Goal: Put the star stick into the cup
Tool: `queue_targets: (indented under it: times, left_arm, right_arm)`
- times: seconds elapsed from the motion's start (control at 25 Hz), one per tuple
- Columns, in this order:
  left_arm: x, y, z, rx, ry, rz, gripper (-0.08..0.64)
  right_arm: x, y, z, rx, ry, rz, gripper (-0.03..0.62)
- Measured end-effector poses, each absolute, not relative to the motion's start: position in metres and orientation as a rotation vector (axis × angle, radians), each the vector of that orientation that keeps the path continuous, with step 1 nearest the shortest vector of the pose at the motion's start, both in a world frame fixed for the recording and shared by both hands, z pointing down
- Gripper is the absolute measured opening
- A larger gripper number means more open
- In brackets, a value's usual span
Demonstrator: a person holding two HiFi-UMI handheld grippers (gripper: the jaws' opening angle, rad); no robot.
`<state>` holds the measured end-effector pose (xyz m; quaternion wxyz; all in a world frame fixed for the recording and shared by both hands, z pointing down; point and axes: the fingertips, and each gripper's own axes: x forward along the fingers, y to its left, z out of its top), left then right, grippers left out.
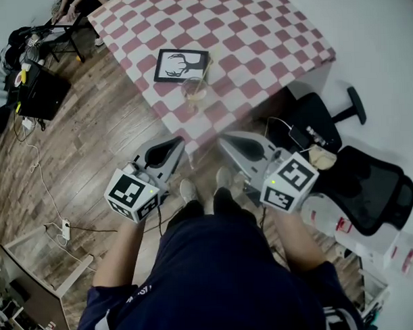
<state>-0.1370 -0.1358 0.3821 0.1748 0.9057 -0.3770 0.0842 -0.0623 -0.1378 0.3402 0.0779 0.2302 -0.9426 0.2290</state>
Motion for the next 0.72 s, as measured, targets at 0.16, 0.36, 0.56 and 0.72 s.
queue_targets:
  times: [0.16,0.36,0.56,0.72]
  left_arm:
    - [-0.135,-0.139,0.381,2.565,-1.071,0.231,0.037]
    - [-0.126,-0.142,0.377,2.576,-1.064,0.234,0.037]
    - [-0.115,-0.149,0.374,2.585,-1.062,0.238,0.037]
    - [-0.104,-0.155,0.371,2.594,-1.061,0.24,0.037]
  right_arm:
    - [-0.062,-0.14,0.341,0.683,-2.822,0.685,0.014]
    - [-0.056,-0.142,0.339,0.686,-2.823,0.672,0.014]
    - [-0.047,-0.148,0.338,0.692,-2.826,0.666,0.014]
    - [-0.038,-0.153,0.337,0.689,-2.829,0.661,0.014]
